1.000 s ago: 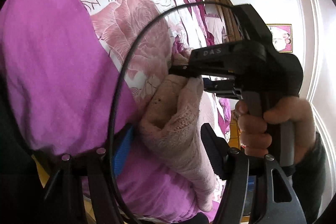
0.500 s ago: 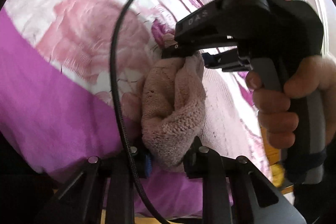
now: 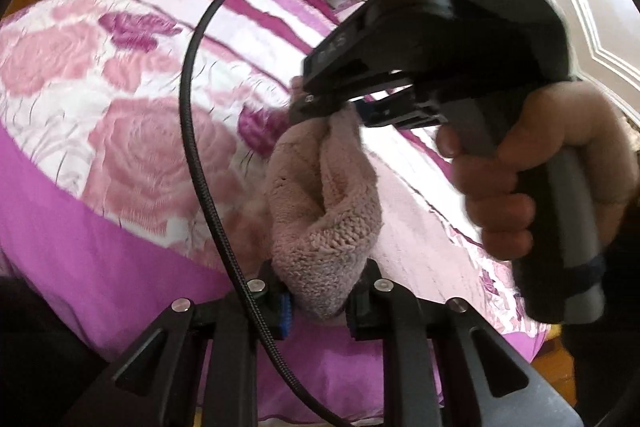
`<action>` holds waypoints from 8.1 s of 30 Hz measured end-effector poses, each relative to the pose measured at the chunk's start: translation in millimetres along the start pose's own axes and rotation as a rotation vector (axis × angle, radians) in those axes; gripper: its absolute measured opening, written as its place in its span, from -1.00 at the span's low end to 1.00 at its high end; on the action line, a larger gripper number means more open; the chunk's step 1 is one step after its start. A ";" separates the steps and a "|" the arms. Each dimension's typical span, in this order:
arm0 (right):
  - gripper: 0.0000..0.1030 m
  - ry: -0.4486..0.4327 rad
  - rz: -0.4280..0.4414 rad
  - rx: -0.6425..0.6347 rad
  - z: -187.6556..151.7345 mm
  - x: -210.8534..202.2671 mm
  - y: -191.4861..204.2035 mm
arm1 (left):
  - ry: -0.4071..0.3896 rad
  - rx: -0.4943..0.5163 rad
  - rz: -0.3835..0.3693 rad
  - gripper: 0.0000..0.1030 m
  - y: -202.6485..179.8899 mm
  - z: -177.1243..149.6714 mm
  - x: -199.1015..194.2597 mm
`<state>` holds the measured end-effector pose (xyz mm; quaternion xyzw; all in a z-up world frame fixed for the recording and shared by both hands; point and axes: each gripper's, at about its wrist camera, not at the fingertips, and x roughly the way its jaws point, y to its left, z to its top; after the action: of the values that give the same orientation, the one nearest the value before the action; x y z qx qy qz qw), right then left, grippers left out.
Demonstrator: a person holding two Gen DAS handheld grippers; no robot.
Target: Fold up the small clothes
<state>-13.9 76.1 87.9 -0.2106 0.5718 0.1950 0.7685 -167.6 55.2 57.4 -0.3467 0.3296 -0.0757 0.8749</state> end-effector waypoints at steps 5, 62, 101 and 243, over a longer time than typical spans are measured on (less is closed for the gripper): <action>-0.61 -0.038 0.066 0.066 0.7 20.4 -3.3 | -0.036 0.034 -0.022 -1.00 18.6 16.5 -19.3; -0.59 -0.302 0.077 -0.255 -52.6 -71.0 1.5 | -0.145 0.343 0.222 -1.00 -66.7 -14.3 -37.5; -0.59 -0.288 -0.028 -0.220 -156.0 -60.3 -170.9 | 0.077 0.755 0.151 -1.00 -194.5 -102.1 66.3; 0.93 -0.432 0.349 0.703 -321.0 27.5 -299.3 | 0.335 0.150 -0.218 0.08 -9.7 25.2 80.8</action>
<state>-100.4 -347.8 9.0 0.2086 0.4569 0.1551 0.8507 -88.5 32.8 35.1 -0.2968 0.4244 -0.2506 0.8179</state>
